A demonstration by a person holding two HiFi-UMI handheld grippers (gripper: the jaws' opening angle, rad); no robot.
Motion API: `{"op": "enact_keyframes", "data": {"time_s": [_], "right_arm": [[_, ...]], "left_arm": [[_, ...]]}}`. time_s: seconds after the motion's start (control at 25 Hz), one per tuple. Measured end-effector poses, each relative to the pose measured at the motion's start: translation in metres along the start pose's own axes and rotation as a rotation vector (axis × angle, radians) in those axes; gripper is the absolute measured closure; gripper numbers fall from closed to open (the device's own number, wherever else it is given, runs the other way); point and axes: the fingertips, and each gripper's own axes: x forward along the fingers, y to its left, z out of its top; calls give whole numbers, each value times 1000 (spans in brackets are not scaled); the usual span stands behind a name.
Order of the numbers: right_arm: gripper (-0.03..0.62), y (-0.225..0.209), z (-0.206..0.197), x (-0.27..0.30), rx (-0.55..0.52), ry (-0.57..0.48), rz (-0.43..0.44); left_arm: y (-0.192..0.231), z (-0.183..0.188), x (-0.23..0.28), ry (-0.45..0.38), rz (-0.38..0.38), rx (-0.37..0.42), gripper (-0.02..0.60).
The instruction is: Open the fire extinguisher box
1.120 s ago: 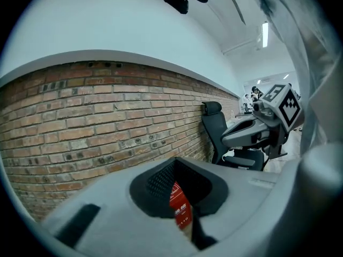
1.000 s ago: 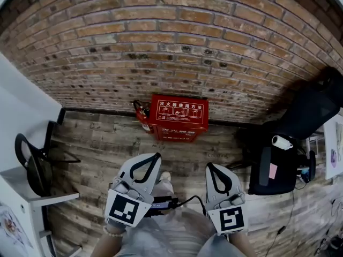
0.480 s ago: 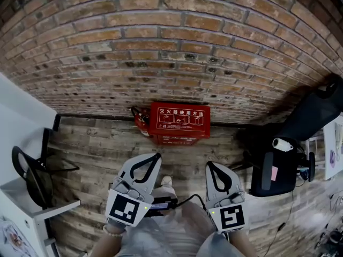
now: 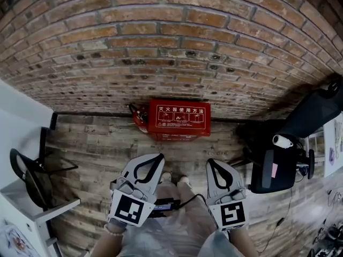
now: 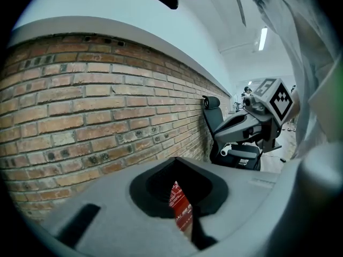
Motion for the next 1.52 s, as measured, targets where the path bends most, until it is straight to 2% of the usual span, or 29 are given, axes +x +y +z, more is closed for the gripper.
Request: {"op": "enact_keyframes", "data": {"time_s": [0.24, 0.8, 1.12, 1.52], "right_arm": [[588, -12, -11, 8, 41, 21, 12], [588, -34, -43, 23, 74, 60, 71], [588, -44, -76, 43, 138, 100, 106], [588, -62, -137, 79, 257, 166, 129]], "left_arm": [[3, -7, 9, 49, 14, 14, 588], [8, -21, 30, 87, 65, -54, 588], [15, -54, 39, 129, 102, -137, 588], [22, -112, 60, 164, 131, -338, 586]]}}
